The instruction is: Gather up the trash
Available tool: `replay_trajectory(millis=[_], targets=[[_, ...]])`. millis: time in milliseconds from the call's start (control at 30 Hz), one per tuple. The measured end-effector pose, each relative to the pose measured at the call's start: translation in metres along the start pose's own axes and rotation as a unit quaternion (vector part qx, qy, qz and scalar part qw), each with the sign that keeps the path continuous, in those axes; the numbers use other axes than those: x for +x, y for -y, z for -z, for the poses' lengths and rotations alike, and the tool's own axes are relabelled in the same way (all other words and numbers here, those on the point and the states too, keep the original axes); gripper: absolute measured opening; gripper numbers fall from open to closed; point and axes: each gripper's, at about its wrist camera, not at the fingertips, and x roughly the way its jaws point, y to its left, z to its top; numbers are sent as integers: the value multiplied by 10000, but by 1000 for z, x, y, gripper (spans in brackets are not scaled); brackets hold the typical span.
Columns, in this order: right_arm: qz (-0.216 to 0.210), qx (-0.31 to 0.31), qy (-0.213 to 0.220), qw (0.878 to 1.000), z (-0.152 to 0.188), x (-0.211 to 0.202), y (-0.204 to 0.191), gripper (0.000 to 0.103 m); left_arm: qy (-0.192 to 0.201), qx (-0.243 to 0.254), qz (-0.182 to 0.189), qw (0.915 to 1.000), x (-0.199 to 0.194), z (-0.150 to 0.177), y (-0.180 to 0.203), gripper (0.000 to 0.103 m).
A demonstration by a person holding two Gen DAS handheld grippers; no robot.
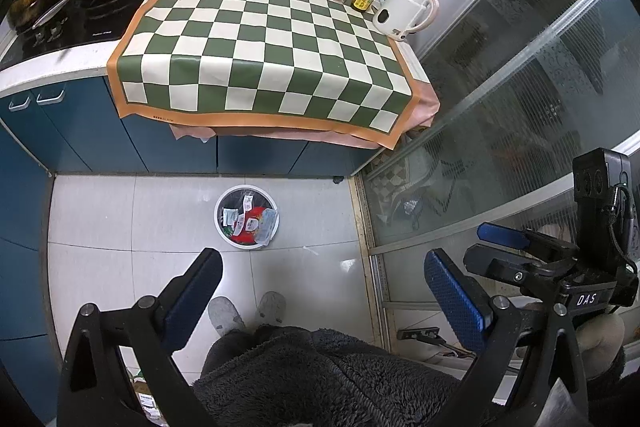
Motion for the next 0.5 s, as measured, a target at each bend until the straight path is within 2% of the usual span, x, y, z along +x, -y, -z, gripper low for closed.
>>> replay_trajectory(millis=[500], targets=[[4, 59, -30, 10000, 1, 1, 1, 103, -123, -22, 55, 9999, 3, 1, -11, 103]])
